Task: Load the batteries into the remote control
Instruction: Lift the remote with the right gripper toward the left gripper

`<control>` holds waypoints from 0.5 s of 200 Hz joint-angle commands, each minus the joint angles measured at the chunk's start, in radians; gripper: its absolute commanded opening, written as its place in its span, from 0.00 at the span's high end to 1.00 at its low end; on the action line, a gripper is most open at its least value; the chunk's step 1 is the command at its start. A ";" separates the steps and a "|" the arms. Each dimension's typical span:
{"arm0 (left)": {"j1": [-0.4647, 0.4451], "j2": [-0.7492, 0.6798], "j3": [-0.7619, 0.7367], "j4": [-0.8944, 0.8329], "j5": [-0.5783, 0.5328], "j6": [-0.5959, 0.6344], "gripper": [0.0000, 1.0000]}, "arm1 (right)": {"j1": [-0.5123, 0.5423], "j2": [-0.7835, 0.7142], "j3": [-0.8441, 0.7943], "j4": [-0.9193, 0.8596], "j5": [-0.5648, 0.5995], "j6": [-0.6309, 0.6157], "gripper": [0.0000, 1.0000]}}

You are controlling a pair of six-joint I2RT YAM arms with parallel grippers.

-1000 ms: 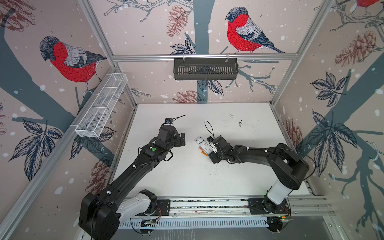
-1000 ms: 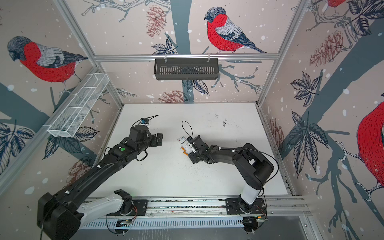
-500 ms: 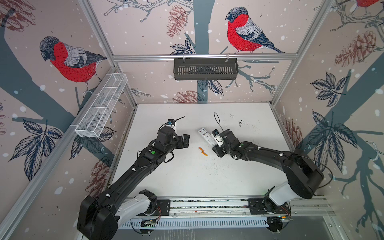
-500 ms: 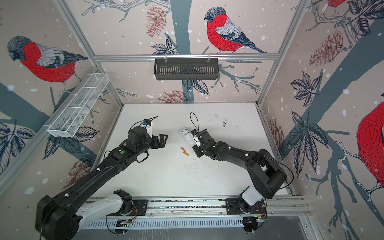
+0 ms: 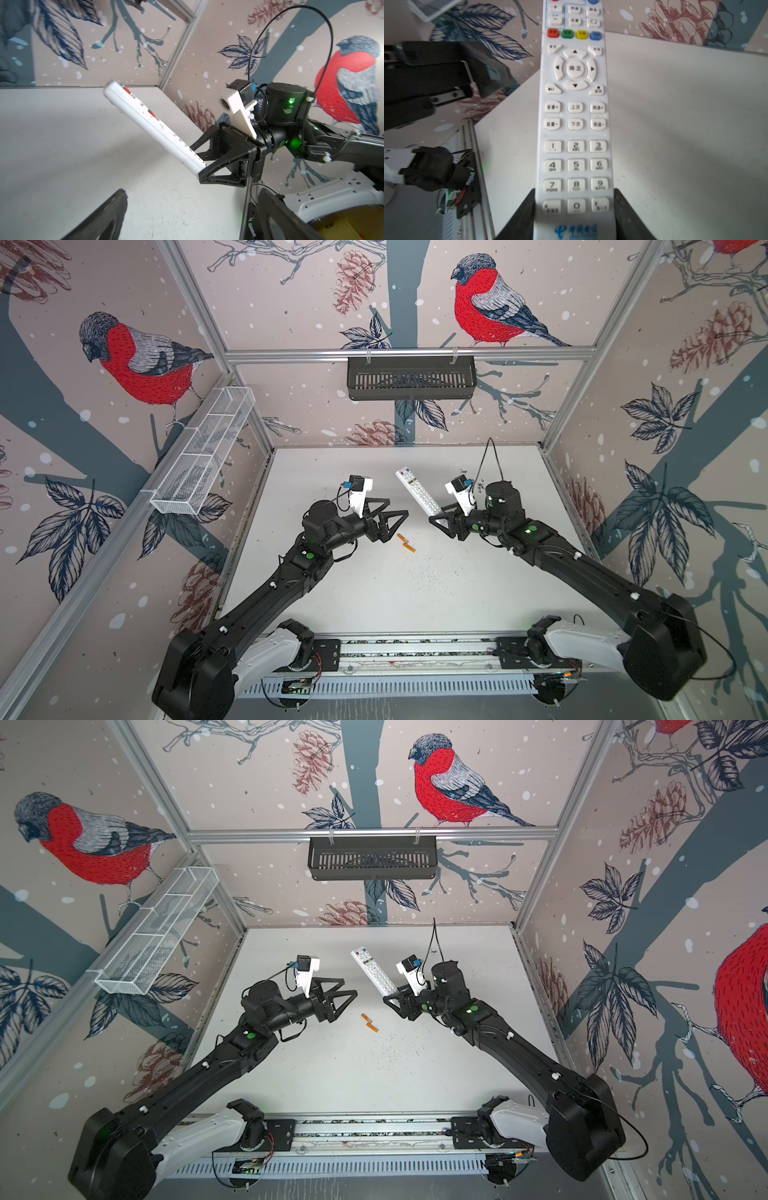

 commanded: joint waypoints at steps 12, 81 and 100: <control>0.006 0.024 0.031 0.246 0.168 -0.051 0.03 | -0.001 -0.069 -0.008 0.112 -0.285 0.112 0.55; 0.026 0.094 0.083 0.544 0.341 -0.228 0.03 | 0.019 -0.144 -0.039 0.297 -0.523 0.255 0.55; 0.025 0.106 0.088 0.585 0.343 -0.256 0.03 | 0.044 -0.141 -0.027 0.283 -0.523 0.243 0.55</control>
